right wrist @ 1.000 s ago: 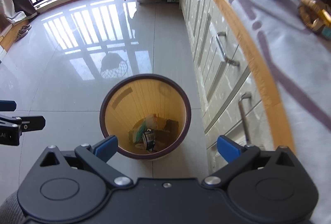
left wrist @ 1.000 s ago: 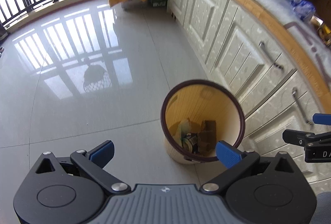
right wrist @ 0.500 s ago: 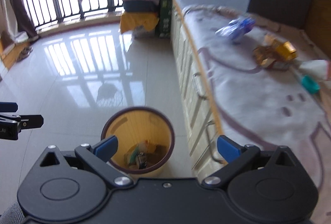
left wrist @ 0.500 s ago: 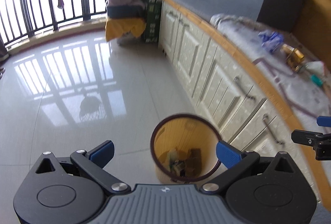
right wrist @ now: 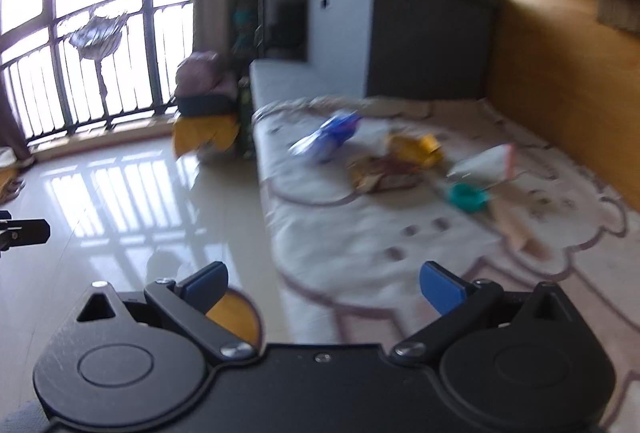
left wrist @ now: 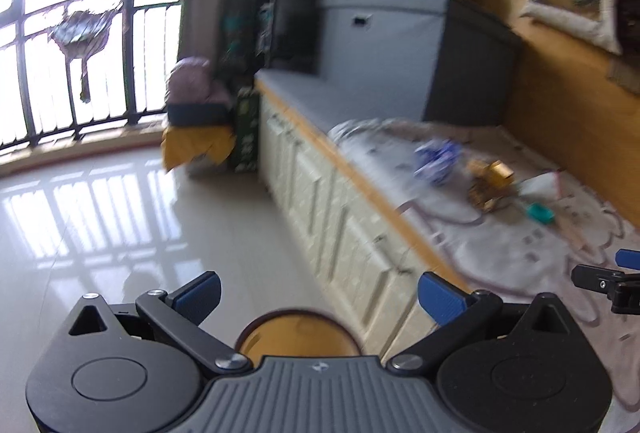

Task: Collect trash
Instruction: 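Withdraw both open tools from the wastebasket back toward the bench, then grasp the teal bottle cap with the left tool while the right tool grasps the wooden stick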

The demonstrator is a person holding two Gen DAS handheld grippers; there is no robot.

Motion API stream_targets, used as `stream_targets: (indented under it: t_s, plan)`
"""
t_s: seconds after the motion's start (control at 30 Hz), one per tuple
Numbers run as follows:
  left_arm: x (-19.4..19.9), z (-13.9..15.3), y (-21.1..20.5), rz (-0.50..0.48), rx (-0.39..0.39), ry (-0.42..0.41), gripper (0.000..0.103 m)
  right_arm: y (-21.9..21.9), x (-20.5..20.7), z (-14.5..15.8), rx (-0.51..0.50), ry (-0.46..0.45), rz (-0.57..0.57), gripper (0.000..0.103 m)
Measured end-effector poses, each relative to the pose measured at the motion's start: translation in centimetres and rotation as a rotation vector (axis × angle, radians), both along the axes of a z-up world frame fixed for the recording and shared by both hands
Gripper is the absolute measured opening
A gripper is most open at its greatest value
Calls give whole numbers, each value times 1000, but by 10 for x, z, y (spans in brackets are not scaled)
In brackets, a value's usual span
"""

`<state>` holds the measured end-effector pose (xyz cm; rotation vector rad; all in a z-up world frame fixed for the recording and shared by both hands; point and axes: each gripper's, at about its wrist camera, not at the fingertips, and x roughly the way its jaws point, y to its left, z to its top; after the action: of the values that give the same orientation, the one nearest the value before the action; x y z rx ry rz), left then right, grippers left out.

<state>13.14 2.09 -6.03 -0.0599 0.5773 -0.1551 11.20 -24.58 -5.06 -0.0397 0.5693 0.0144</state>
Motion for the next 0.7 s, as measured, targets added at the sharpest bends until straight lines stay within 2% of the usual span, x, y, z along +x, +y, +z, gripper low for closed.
stream_targets:
  t_s: [0.37, 0.5, 0.7]
  plan:
    - [16, 7, -101, -196, -48, -107, 103, -88, -15, 2, -25, -147, -174, 103]
    - [27, 6, -142, -273, -60, -124, 103, -120, -9, -6, -15, -159, -241, 103]
    - [51, -1, -197, -347, -93, -105, 103, -162, 10, -21, 10, -150, -294, 103]
